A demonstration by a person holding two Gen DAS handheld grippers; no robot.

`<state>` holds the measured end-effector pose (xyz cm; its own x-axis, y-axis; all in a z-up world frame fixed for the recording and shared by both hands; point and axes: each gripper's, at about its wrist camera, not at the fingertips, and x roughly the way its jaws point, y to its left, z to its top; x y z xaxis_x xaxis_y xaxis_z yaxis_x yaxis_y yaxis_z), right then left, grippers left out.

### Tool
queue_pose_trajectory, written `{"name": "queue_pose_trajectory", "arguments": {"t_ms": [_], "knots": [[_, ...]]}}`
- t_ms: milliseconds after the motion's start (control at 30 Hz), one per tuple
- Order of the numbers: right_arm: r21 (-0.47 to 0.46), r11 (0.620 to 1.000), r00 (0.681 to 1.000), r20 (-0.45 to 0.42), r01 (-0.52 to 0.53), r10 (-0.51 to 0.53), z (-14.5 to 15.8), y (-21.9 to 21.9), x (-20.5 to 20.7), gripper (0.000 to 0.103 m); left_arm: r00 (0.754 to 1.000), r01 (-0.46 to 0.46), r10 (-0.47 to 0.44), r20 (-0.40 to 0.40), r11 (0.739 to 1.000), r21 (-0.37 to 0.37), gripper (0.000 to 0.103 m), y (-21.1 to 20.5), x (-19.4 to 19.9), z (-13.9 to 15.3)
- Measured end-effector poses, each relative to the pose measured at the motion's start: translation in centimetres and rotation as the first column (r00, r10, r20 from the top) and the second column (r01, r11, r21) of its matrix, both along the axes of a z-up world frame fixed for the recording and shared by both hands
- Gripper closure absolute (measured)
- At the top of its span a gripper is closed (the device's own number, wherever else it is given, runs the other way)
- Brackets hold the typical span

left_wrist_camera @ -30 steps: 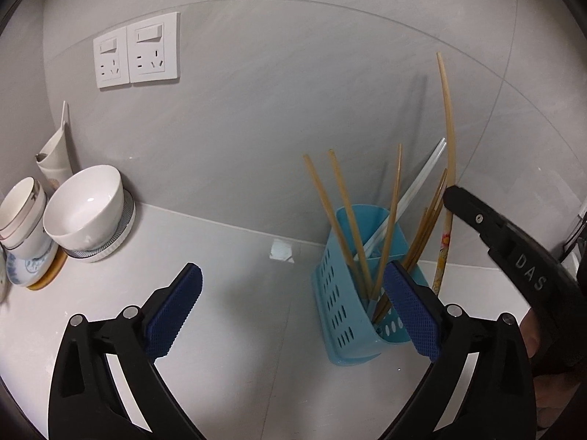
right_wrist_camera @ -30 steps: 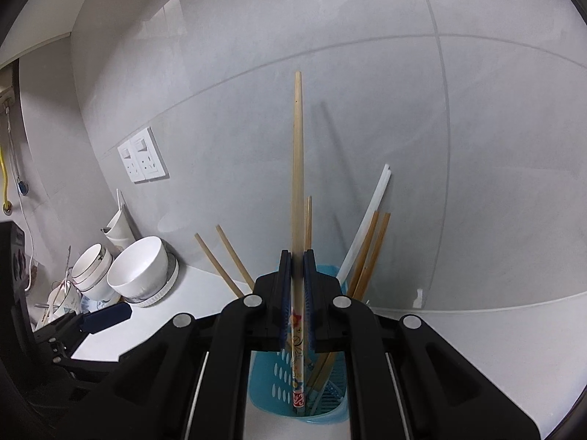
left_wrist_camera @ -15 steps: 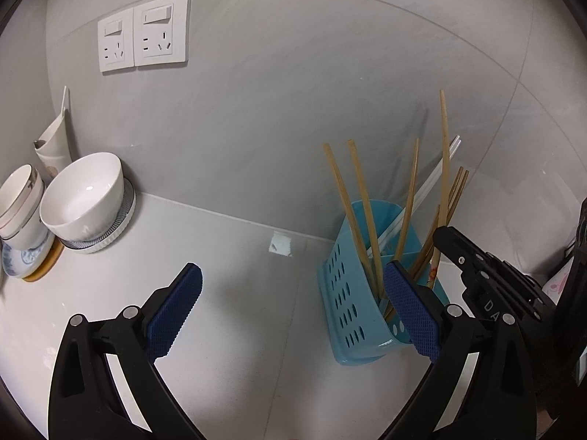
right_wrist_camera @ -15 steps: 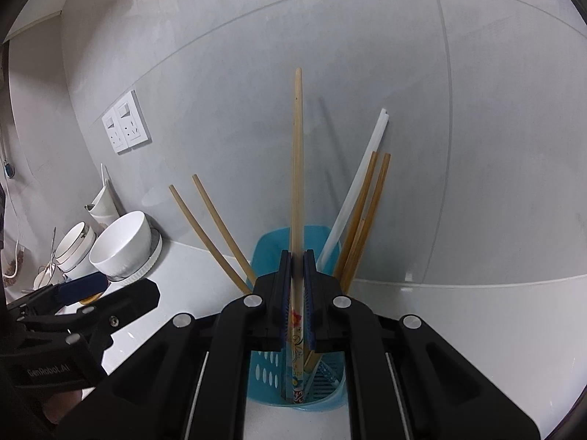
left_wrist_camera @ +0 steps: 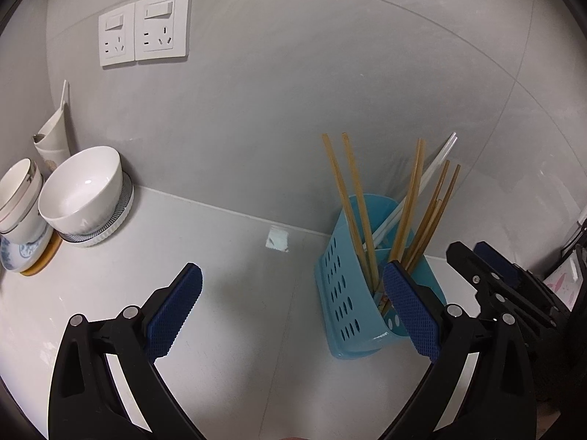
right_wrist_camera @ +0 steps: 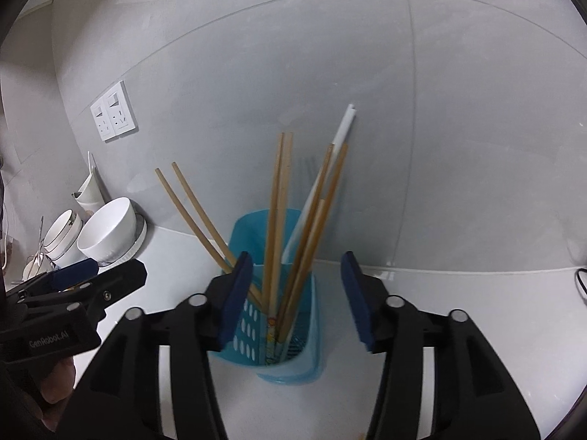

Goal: Organize utensils
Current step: 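Lower patterned chopstick into blue holder and open the right tool, then move both open tools back down to the last two chopsticks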

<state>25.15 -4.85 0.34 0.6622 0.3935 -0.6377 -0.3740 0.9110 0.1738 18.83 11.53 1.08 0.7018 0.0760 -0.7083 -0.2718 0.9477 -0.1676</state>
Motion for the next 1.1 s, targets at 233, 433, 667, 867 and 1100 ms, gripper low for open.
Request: {"name": "queue_pose_trajectory", "arguments": {"t_ms": [233,433,667,867,1100], "knots": [[-0.043,0.999,0.999,-0.036,0.018,-0.019,0.3,-2.8,-1.5,0.019,1.000,0.028,-0.028,-0.015,1.000,-0.016,0.006,-1.2,-0.7,-0.2],[-0.087,0.996,0.997,-0.065,0.032,-0.038,-0.7,-5.0,-3.3,0.008,0.997,0.049,-0.053,-0.058,0.996,-0.072,0.006,-2.9,-2.2,-1.7],[-0.104,0.993,0.990,-0.122,0.058,-0.070,-2.5,-7.8,-5.9,0.008,0.991,0.079,-0.088,-0.100,0.993,-0.091,0.006,-4.7,-4.3,-3.2],[-0.139,0.986,0.974,-0.196,0.086,-0.113,-4.7,-9.9,-7.9,0.008,0.983,0.084,-0.100,-0.151,0.990,-0.110,0.006,-5.7,-5.9,-4.9],[-0.183,0.979,0.949,-0.282,0.093,-0.143,-7.3,-11.4,-9.7,0.008,0.974,0.095,-0.117,-0.193,0.988,-0.118,0.006,-7.0,-7.3,-6.3]]}}
